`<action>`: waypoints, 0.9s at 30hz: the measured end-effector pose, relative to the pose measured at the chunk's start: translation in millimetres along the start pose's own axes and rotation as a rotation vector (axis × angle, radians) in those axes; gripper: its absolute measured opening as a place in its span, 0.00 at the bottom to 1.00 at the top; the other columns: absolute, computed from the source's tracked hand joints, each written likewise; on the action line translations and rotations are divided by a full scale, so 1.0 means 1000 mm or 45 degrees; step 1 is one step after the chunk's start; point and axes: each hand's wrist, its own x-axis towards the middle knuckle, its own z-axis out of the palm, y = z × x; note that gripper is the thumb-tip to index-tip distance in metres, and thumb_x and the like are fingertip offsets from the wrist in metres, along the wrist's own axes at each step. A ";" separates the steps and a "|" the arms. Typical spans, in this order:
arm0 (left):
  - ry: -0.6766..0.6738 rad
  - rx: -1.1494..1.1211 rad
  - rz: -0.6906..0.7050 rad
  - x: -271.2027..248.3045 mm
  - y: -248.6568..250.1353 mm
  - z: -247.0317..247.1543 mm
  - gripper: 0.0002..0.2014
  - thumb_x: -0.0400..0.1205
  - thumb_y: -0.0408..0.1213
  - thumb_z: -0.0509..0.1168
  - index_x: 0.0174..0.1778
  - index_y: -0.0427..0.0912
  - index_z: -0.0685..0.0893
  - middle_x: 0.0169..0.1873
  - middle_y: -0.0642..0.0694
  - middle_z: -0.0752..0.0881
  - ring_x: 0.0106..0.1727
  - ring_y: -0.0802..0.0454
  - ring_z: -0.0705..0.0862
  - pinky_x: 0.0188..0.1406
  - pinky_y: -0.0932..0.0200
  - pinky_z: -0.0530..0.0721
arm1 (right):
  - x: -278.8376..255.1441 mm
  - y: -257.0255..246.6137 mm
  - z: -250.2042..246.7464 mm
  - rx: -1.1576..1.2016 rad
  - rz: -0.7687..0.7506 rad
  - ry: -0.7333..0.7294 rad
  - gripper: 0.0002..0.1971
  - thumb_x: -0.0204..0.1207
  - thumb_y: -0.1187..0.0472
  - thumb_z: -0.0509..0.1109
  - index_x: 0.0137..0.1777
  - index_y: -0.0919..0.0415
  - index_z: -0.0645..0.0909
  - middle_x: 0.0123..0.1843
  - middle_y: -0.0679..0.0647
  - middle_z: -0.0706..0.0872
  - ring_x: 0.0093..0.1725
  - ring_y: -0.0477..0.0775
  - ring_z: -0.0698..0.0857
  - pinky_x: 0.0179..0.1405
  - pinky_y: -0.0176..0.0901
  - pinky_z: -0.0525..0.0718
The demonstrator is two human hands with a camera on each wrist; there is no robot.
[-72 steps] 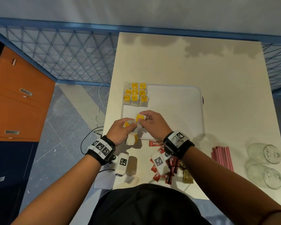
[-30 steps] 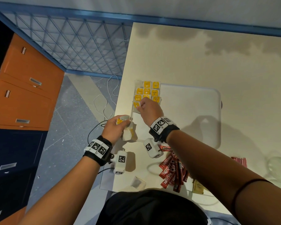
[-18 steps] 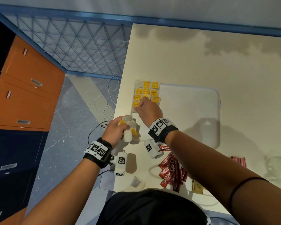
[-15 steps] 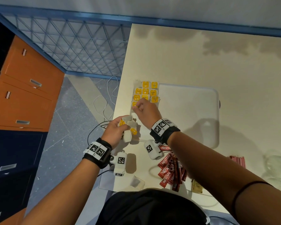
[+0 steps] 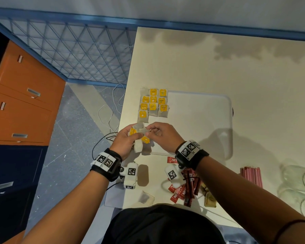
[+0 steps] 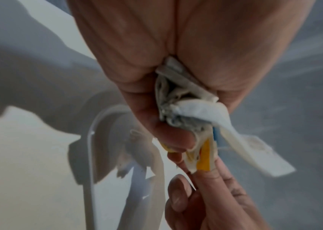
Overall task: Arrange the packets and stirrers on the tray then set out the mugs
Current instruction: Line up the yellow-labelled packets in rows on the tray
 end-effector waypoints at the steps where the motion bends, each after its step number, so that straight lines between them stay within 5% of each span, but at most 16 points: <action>1: -0.002 -0.016 0.002 0.000 0.000 0.002 0.18 0.82 0.23 0.67 0.68 0.37 0.83 0.57 0.34 0.90 0.54 0.41 0.89 0.57 0.48 0.86 | -0.001 0.001 0.000 0.010 0.008 0.011 0.13 0.70 0.34 0.70 0.51 0.34 0.85 0.45 0.40 0.90 0.46 0.45 0.89 0.54 0.59 0.89; 4: 0.038 -0.083 0.018 0.000 0.000 0.006 0.15 0.83 0.36 0.69 0.65 0.39 0.85 0.50 0.37 0.91 0.48 0.44 0.88 0.47 0.52 0.87 | -0.002 0.001 -0.003 0.040 0.027 0.072 0.12 0.70 0.35 0.72 0.49 0.37 0.84 0.43 0.40 0.89 0.46 0.47 0.89 0.54 0.61 0.88; 7: 0.067 -0.132 0.016 0.002 0.001 0.008 0.19 0.79 0.45 0.71 0.63 0.39 0.86 0.50 0.36 0.90 0.49 0.41 0.88 0.54 0.44 0.87 | -0.002 0.002 -0.009 0.090 0.026 0.157 0.09 0.75 0.41 0.73 0.47 0.42 0.83 0.41 0.42 0.88 0.45 0.47 0.88 0.54 0.58 0.88; 11: 0.079 -0.149 0.005 0.004 -0.001 0.007 0.13 0.84 0.36 0.68 0.63 0.38 0.85 0.52 0.36 0.90 0.51 0.41 0.88 0.55 0.46 0.89 | -0.003 0.001 -0.016 0.241 0.062 0.218 0.05 0.77 0.49 0.75 0.48 0.47 0.83 0.38 0.45 0.86 0.36 0.47 0.85 0.40 0.51 0.86; 15: 0.036 -0.158 0.018 0.001 0.003 0.011 0.21 0.79 0.39 0.71 0.67 0.36 0.83 0.51 0.36 0.90 0.47 0.44 0.90 0.45 0.53 0.90 | -0.006 -0.004 -0.020 0.453 0.142 0.180 0.05 0.83 0.59 0.74 0.54 0.58 0.82 0.34 0.50 0.89 0.29 0.47 0.85 0.28 0.41 0.79; 22: 0.011 -0.108 0.013 0.000 0.000 0.016 0.22 0.71 0.37 0.76 0.62 0.39 0.85 0.50 0.39 0.90 0.47 0.45 0.88 0.46 0.54 0.89 | -0.011 -0.010 -0.021 0.590 0.216 0.168 0.11 0.84 0.59 0.73 0.59 0.66 0.79 0.36 0.60 0.89 0.26 0.46 0.83 0.23 0.35 0.75; 27: 0.023 -0.128 -0.008 0.000 0.002 0.020 0.24 0.76 0.44 0.73 0.64 0.34 0.83 0.41 0.40 0.90 0.36 0.44 0.88 0.40 0.49 0.87 | -0.013 -0.006 -0.015 0.443 0.072 0.219 0.07 0.80 0.59 0.75 0.49 0.50 0.79 0.38 0.59 0.87 0.33 0.51 0.86 0.36 0.45 0.83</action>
